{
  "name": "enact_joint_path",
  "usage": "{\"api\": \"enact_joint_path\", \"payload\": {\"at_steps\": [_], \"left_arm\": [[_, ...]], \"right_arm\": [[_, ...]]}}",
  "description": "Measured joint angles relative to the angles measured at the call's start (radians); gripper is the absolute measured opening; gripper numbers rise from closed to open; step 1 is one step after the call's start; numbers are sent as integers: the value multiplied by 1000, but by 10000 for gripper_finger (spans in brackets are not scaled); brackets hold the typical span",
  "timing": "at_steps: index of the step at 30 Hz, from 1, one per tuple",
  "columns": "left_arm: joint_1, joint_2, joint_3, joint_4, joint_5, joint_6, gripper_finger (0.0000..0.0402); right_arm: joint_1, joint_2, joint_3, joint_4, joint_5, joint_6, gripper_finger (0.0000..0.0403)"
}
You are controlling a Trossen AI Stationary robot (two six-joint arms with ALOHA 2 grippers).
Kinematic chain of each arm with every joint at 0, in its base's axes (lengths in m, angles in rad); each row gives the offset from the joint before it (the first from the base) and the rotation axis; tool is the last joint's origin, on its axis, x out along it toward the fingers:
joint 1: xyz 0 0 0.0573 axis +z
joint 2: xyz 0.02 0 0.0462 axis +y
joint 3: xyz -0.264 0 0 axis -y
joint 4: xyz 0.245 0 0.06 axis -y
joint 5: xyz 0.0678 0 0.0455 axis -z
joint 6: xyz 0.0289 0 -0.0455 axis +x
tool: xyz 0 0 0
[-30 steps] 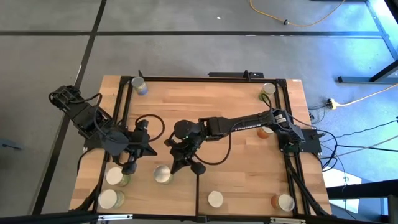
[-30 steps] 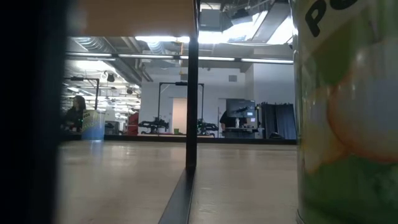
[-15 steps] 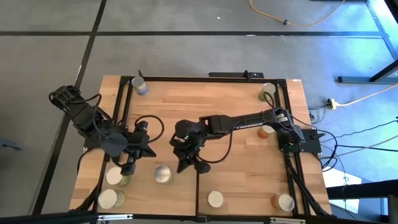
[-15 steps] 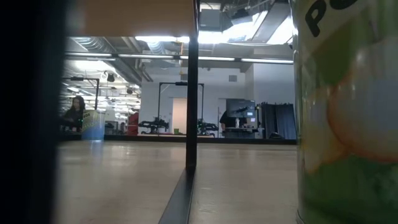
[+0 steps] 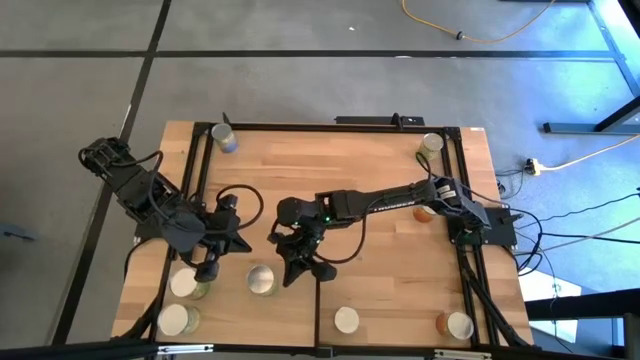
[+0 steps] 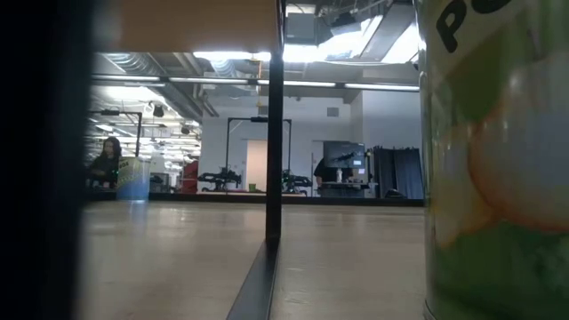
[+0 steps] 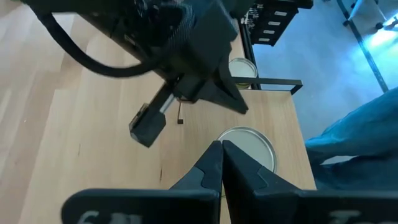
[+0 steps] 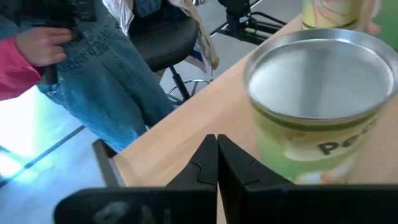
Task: Pick and place cans onto a shelf
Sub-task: Put the canned peaches on the shelf
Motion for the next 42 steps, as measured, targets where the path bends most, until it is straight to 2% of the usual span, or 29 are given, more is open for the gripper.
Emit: {"api": "enact_joint_path", "payload": {"at_steps": [32,42], "left_arm": [[0,0,0,0,0,-3,0],[0,0,0,0,0,-3,0]], "right_arm": [[-21,42,0,176,-3,-80,0],[-27,83,0,277,-17,-70,0]]}}
